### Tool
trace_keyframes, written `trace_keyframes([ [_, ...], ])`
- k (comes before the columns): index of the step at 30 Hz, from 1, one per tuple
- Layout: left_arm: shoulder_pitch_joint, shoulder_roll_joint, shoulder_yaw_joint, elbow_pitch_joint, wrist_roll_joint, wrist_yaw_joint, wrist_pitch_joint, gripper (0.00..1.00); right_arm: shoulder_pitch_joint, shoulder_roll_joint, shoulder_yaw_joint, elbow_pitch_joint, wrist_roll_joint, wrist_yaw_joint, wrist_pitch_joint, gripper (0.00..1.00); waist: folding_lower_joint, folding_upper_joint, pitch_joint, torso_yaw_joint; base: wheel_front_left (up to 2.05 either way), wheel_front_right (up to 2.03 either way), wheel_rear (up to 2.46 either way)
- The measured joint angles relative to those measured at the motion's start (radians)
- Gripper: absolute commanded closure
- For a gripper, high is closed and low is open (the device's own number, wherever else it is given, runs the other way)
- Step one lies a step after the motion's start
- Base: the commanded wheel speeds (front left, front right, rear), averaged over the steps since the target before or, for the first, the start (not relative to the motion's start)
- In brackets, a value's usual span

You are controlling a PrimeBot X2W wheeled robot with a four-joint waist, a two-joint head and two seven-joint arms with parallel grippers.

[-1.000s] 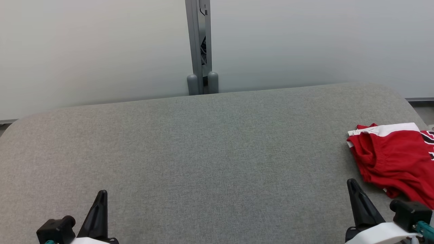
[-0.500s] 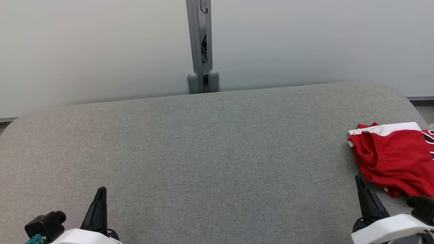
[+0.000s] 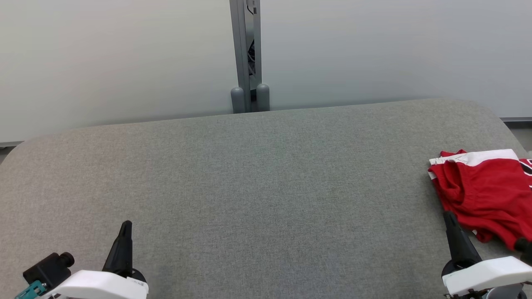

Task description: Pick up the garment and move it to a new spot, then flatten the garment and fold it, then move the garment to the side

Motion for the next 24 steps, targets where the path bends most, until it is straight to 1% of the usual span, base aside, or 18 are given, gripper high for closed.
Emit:
trace_keyframes([
  [24,-0.037,-0.065,0.072,0.032,-0.219,-0.073,0.052,1.0,-0.038,-0.003,-0.05,0.031,0.295,0.0,0.063,1.0,0.0,0.0,0.01,0.005,0.0,0.0,0.0],
])
